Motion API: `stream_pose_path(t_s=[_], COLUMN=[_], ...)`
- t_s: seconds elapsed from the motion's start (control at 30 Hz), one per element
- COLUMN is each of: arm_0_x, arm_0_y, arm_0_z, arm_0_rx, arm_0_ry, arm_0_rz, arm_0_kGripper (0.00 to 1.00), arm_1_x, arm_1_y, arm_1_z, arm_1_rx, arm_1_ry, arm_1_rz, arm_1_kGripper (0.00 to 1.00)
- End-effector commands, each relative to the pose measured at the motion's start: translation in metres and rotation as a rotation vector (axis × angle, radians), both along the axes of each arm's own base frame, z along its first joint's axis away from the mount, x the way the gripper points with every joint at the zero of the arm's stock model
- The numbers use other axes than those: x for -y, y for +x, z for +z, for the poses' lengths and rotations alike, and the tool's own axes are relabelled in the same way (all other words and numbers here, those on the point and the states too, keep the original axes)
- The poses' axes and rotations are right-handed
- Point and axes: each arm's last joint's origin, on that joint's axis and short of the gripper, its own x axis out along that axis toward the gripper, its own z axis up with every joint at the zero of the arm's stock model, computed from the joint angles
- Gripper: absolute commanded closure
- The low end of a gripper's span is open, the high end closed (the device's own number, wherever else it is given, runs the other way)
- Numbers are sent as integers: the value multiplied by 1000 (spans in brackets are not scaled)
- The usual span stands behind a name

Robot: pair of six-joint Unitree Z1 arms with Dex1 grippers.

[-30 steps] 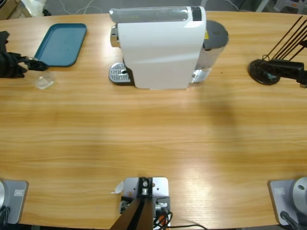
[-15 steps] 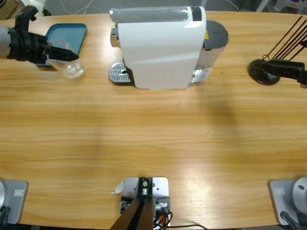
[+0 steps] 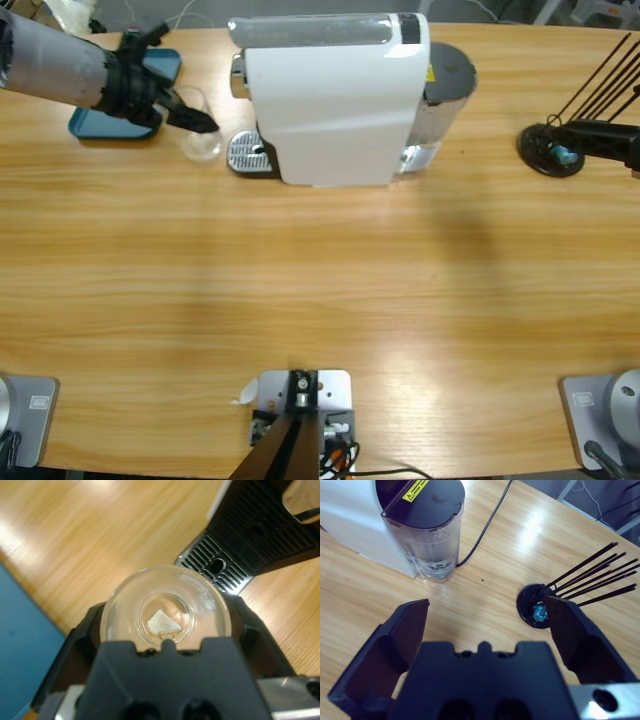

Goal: Pour coffee

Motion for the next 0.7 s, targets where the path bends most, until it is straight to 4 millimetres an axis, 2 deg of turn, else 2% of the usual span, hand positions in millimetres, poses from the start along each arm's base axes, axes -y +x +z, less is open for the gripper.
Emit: stream_pose_path(t_s=[0.03,0.2,0.4,0.7], arm_0_x=[27,35,49,53], arm_0_y=[9,8,3,5], arm_0_z=[-13,-9,-22,-29], arm_0_rx=[-11,3,-29,-38], arm_0_ry=[9,4,19,31], arm_0_rz=[-70,-91,-129,-142], arm_0_kGripper=[865,865,865,865], arm_1_x=[7,7,8,8], arm_1_y=[-5,-5,-5,-6], arm_1_z=[-6,-6,-6,-5], arm_1_rx=[-15,-14,-12,-10], arm_1_ry=[-8,-9,-10,-9], arm_1_rz=[5,4,4,3], arm_1_kGripper=[0,0,0,0])
